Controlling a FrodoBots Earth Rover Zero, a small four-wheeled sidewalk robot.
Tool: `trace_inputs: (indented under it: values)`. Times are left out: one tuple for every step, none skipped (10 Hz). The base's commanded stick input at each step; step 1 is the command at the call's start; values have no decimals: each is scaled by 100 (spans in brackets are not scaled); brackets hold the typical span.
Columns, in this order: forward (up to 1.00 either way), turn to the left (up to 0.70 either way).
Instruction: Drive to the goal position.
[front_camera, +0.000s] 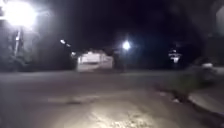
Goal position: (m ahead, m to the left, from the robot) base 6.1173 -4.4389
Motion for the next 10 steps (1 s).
trace_inputs:
  values:
    - [70,-24]
    - [70,0]
    - [70,0]
    - [70,-15]
    - [70,-35]
    - [70,-35]
    - [70,-35]
    - [70,-35]
    - [70,-35]
    - [70,-35]
